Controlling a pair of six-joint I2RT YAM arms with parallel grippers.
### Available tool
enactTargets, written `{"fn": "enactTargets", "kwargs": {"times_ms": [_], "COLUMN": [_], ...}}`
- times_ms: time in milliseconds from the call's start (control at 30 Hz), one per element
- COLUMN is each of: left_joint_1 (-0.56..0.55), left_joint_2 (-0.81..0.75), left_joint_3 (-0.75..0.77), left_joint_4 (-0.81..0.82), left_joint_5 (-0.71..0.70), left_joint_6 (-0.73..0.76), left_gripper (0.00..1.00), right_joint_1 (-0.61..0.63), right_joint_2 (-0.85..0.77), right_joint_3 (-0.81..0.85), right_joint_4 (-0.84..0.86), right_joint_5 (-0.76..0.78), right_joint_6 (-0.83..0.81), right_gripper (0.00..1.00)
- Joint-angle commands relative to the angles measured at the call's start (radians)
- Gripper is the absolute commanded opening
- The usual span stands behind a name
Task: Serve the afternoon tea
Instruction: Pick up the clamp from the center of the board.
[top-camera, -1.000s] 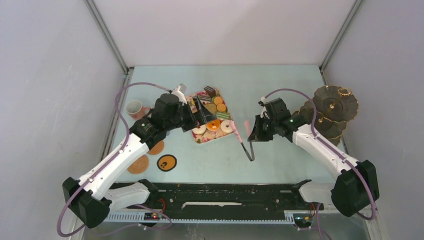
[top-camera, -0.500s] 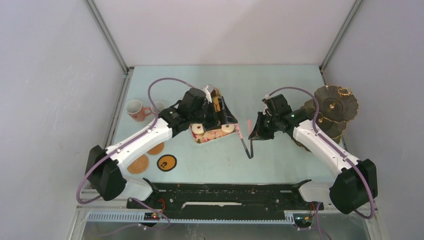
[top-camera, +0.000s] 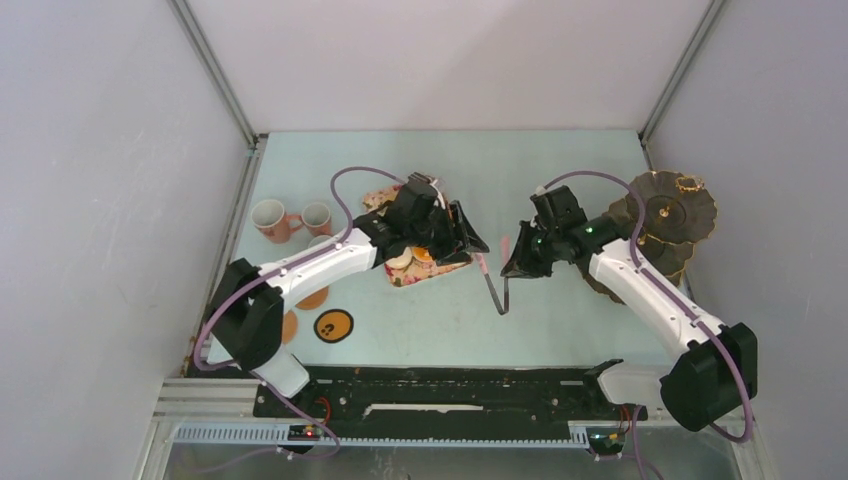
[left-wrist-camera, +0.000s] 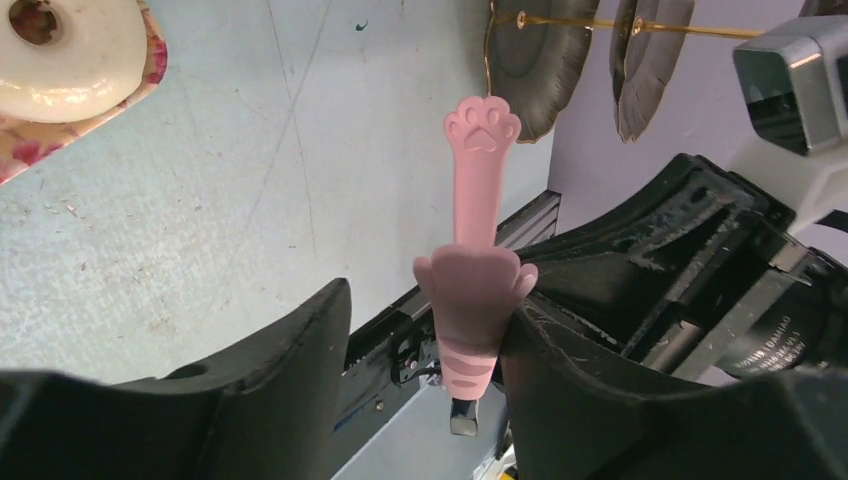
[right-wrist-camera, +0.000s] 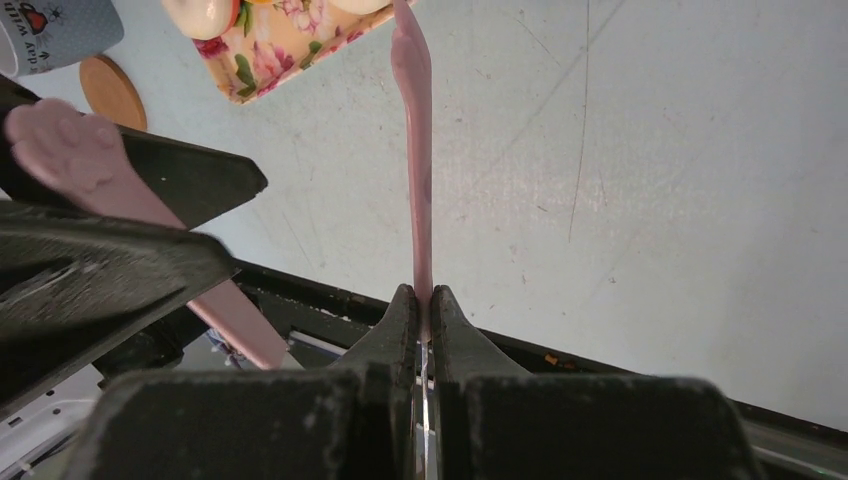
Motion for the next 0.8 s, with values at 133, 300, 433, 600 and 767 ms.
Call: {"fn": "enactTargets", "kwargs": {"times_ms": [133, 300, 433, 600, 767], "left_joint_1": [0.003, 0.021, 0.023, 0.029, 0.037], "left_joint_2": [0.029, 0.015, 0.030, 0.052, 0.051], "left_joint_3": [0.087, 0.096, 0.125, 0.192, 0.163], "left_joint_4": [-0.034, -0.121, -0.139, -0.192, -0.147], "left_joint_5": [0.035, 0.027, 0.029, 0.016, 0.018], "left_joint_6": [-0.043, -0.043, -0.057, -0.052, -0.124], "left_gripper": [0.36, 0.22, 0.01, 0.00, 0.00], "right_joint_1": [0.003, 0.011, 0.010, 0.012, -0.004], "right_joint_2": [-0.013, -0.001, 0.005, 0.014, -0.043], "right_joint_3": [0.069, 0.085, 0.103, 0.142, 0.183], "right_joint_4": [-0.049, -0.075, -0.070, -0.095, -0.116], "right_joint_5": [0.036, 0.045, 0.036, 0.028, 0.045], "right_joint_6": [-0.076, -0.106, -0.122, -0.162, -0.259], "right_gripper": [0.00, 0.00, 0.04, 0.32, 0.75]}}
